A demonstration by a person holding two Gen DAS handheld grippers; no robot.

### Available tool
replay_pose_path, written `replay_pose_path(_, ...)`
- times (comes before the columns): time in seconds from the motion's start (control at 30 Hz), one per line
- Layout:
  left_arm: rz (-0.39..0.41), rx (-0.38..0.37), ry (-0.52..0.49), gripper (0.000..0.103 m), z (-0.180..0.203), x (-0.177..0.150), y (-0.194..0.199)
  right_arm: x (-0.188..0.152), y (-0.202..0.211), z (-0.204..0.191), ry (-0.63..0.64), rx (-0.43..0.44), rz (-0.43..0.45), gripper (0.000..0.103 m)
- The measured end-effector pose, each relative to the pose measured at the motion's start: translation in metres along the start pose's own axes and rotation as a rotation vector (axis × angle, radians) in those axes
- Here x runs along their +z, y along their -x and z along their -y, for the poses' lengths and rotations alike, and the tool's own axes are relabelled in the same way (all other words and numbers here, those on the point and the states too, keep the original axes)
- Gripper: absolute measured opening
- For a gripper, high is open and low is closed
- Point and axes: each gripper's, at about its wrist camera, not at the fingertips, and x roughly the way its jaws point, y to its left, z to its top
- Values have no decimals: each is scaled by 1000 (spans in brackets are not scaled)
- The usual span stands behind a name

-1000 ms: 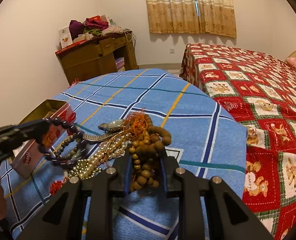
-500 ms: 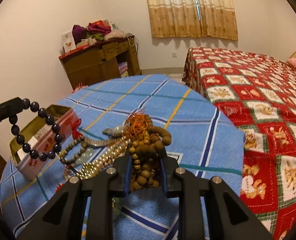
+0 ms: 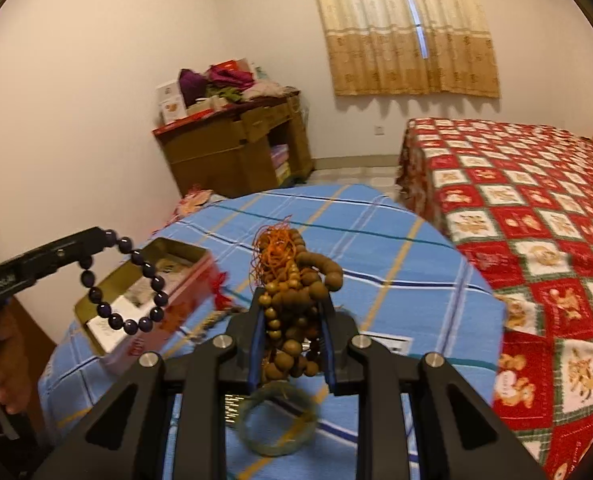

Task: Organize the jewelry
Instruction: 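Carry both bracelets over the tin box and open both tools to drop them in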

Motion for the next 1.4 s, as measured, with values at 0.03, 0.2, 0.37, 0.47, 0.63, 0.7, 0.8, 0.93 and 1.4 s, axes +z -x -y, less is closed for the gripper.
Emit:
replay_pose_path(0.03, 0, 5, 0, 14, -3, 0, 1, 2, -2, -4, 9, 10, -4, 26)
replay_pose_path(0.2, 4, 42, 2, 14, -22, 1, 5, 17, -17, -29, 58, 72, -24, 26)
replay_pose_path(0.37, 6, 74, 10, 14, -41, 3, 2, 29, -39, -53, 110, 108, -53, 26)
replay_pose_path(0.47, 8, 97, 14, 14, -53, 5, -2, 34, -54, -65, 132, 128, -73, 26)
replay_pose_path(0.63, 3, 136, 28, 14, -74, 9, -13, 39, -78, -81, 162, 143, -101, 26)
replay_pose_path(0.7, -3, 149, 34, 14, -82, 10, -18, 40, -86, -87, 172, 145, -108, 26)
replay_pose_path(0.8, -18, 168, 50, 14, -95, 10, -27, 41, -99, -97, 183, 146, -120, 26)
replay_pose_path(0.93, -24, 189, 51, 14, -103, 10, -35, 39, -115, -105, 190, 139, -140, 26)
replay_pose_path(1.4, -78, 237, 37, 14, -118, -2, -59, 28, -140, -113, 190, 121, -177, 26)
